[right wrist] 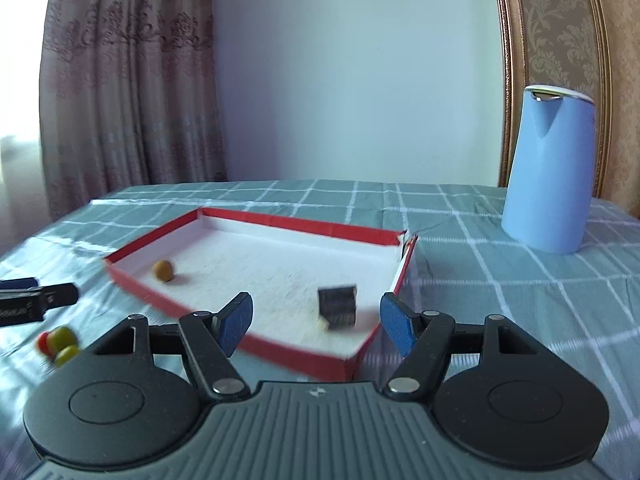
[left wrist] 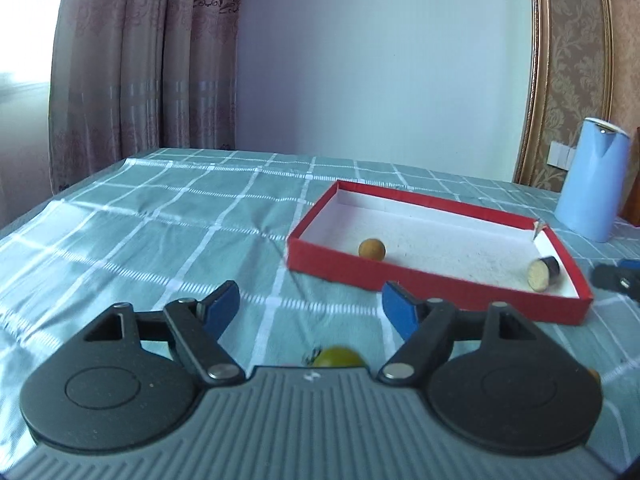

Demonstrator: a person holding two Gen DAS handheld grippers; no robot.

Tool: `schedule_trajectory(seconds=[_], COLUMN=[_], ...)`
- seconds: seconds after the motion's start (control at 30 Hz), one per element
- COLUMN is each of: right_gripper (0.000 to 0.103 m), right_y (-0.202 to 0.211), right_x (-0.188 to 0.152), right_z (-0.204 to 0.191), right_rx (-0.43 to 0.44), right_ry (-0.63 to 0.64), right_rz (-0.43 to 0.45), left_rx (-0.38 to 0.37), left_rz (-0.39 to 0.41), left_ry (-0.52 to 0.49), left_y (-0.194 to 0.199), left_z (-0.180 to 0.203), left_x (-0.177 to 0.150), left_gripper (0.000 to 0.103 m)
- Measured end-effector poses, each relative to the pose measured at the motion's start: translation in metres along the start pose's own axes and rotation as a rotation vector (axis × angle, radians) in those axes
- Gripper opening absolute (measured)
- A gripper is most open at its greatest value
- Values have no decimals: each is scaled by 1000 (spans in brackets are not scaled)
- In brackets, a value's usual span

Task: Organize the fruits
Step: 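Withdraw both open tools from the tray back toward the fruits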

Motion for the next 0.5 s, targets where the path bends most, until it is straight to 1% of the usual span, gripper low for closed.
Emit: schedule_trajectory(seconds=[0.07, 0.13, 0.23, 0.3, 0.5], right_gripper=[70, 70, 70, 70, 70], right_y=[21, 35, 40, 36, 23], right_x=[-8, -16, -27, -34, -49], right_z=[-2, -9, -20, -25, -26], right_rx=[35, 69, 84, 97, 112], right_ry=[7, 36, 104, 130, 127], right_rz=[4, -3, -21, -49, -137], left_rx=[3, -3, 2, 19, 39], left_rz=[-5, -34, -53, -55, -60], left_ry=[-3, 15, 32, 7, -108], left_y=[8, 12, 17, 20, 23], left_z=[-6, -11, -19, -23, -26], left_x=[-6, -11, -15, -16, -16], left_gripper=[78, 78, 78, 78, 79])
Point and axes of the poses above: each gripper's, at about its wrist camera, not at the fingertips, and y roughly against the way its jaws point, z to its right, x to its top, the point moved 6 cm from there along -y, roughly the way its jaws point, and after that the axes turned 12 degrees about z, right-handed, at the moved point
